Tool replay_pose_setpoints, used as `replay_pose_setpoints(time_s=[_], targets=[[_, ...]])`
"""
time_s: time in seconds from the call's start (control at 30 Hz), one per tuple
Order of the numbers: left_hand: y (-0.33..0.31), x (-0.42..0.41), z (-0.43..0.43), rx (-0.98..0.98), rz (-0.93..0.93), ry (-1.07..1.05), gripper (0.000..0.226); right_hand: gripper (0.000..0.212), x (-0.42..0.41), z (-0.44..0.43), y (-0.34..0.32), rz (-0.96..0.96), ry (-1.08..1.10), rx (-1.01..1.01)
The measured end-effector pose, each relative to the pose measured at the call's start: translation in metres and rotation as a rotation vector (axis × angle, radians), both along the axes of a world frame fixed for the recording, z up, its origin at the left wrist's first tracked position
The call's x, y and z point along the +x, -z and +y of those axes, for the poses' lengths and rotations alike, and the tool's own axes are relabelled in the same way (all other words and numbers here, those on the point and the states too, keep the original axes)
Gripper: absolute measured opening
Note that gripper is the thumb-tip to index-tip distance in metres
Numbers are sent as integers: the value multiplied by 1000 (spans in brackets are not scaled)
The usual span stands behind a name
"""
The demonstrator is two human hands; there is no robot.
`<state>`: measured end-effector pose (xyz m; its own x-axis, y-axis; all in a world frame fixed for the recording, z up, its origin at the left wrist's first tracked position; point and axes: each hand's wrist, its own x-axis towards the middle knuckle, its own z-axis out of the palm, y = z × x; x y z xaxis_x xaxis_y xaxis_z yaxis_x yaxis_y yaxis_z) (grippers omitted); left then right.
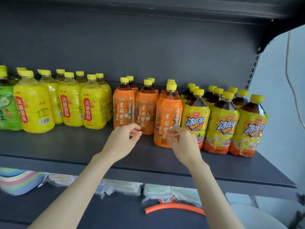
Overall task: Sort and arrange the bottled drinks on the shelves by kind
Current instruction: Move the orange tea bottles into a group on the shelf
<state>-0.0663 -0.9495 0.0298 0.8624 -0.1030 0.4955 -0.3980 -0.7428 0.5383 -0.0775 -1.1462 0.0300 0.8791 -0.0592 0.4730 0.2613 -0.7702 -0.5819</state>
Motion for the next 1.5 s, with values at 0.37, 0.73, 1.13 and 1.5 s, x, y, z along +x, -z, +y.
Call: replay_pose_setpoints(time_s=[0.37,0.73,1.13,1.5], targets=[[-58,-96,200,72,-269,-256,35,31,-34,188,-64,-250,-307,-13],[-31,-184,448,127,-222,-474,38,35,-81,452,-39,-224,-532,30],[-47,-120,617,153,-298,-459,44,32,-14,625,-52,-278,-508,30],[-40,-30,806,87,-272,-532,41,28,91,825,-59,-192,-578,76]])
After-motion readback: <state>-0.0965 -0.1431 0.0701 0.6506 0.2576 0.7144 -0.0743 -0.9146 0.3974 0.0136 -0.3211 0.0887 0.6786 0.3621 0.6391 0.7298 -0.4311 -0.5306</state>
